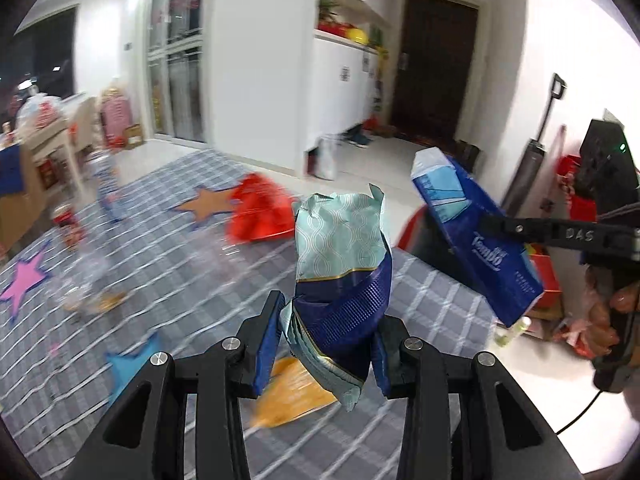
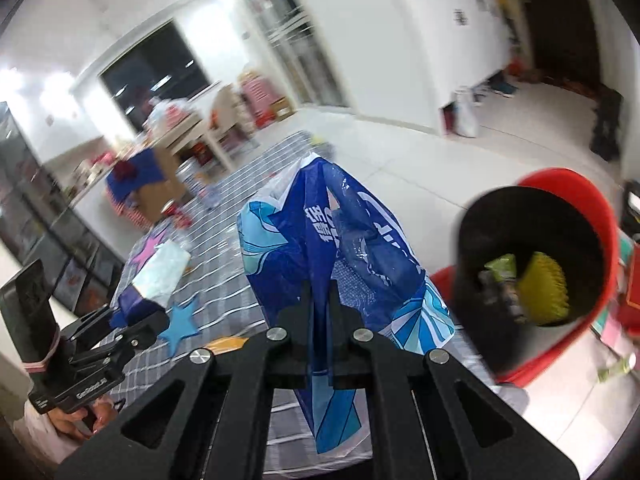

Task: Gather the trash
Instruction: 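Carry the Tempo bag and cloth to the black bin and release them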

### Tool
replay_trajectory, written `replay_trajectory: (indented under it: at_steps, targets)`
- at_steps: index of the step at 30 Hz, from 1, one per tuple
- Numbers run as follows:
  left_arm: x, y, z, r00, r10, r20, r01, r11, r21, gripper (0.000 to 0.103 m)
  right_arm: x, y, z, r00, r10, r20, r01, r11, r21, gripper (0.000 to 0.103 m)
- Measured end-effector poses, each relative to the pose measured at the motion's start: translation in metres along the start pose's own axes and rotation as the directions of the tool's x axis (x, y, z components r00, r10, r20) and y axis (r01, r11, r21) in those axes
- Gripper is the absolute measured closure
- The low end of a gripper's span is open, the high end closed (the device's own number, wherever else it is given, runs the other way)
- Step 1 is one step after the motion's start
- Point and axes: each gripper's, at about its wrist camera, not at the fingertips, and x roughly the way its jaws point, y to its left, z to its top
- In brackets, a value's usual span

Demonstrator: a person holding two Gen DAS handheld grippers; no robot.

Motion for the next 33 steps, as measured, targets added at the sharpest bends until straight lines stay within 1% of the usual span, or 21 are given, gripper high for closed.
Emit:
replay_trajectory:
  at_steps: [5, 8, 12, 16, 18, 23, 28, 29, 31, 32, 33]
  targets:
    - [0.039, -0.061, 0.031, 0.997, -0.078, -0.021, 0.079, 0.993, 0.085, 0.000, -0.020, -0.054, 0.006, 0.997, -0.062, 0.040, 0.058, 0.994, 0.088, 0.098]
    - [0.067, -0.093, 0.047, 0.993, -0.106, -0.049, 0.111, 0.987, 0.116, 0.000, -0.030, -0.085, 0.012, 0.994, -0.093, 0.057, 0.085, 0.987, 0.137, 0.098]
    - [0.105, -0.129, 0.064, 0.989, -0.123, -0.087, 0.135, 0.979, 0.153, 0.000, -0.045, -0.116, 0.015, 0.988, -0.132, 0.082, 0.117, 0.978, 0.173, 0.098]
    - [0.147, -0.165, 0.074, 0.984, -0.116, -0.138, 0.144, 0.966, 0.214, 0.000, -0.056, -0.140, 0.019, 0.981, -0.164, 0.100, 0.140, 0.967, 0.214, 0.098]
    - [0.168, -0.181, 0.077, 0.979, -0.122, -0.165, 0.158, 0.960, 0.229, 0.000, -0.058, -0.150, 0.021, 0.980, -0.172, 0.105, 0.144, 0.962, 0.231, 0.098]
    - [0.204, -0.200, 0.079, 0.973, -0.099, -0.209, 0.152, 0.955, 0.255, 0.000, -0.052, -0.160, 0.023, 0.974, -0.200, 0.106, 0.168, 0.953, 0.254, 0.098]
    - [0.228, -0.206, 0.078, 0.965, -0.084, -0.247, 0.141, 0.964, 0.224, 0.000, -0.046, -0.171, 0.023, 0.973, -0.207, 0.098, 0.173, 0.945, 0.277, 0.098]
    - [0.229, -0.206, 0.078, 0.967, -0.079, -0.242, 0.133, 0.968, 0.215, 0.000, -0.044, -0.173, 0.024, 0.974, -0.206, 0.097, 0.172, 0.944, 0.282, 0.098]
    - [0.226, -0.204, 0.079, 0.977, -0.062, -0.203, 0.104, 0.973, 0.204, 0.000, -0.040, -0.172, 0.026, 0.974, -0.207, 0.096, 0.171, 0.942, 0.287, 0.098]
    - [0.227, -0.203, 0.080, 0.979, -0.063, -0.194, 0.102, 0.975, 0.198, 0.000, -0.039, -0.174, 0.026, 0.974, -0.206, 0.095, 0.171, 0.942, 0.289, 0.098]
    - [0.227, -0.202, 0.080, 0.977, -0.064, -0.202, 0.104, 0.976, 0.192, 0.000, -0.038, -0.176, 0.027, 0.974, -0.207, 0.094, 0.172, 0.941, 0.291, 0.098]
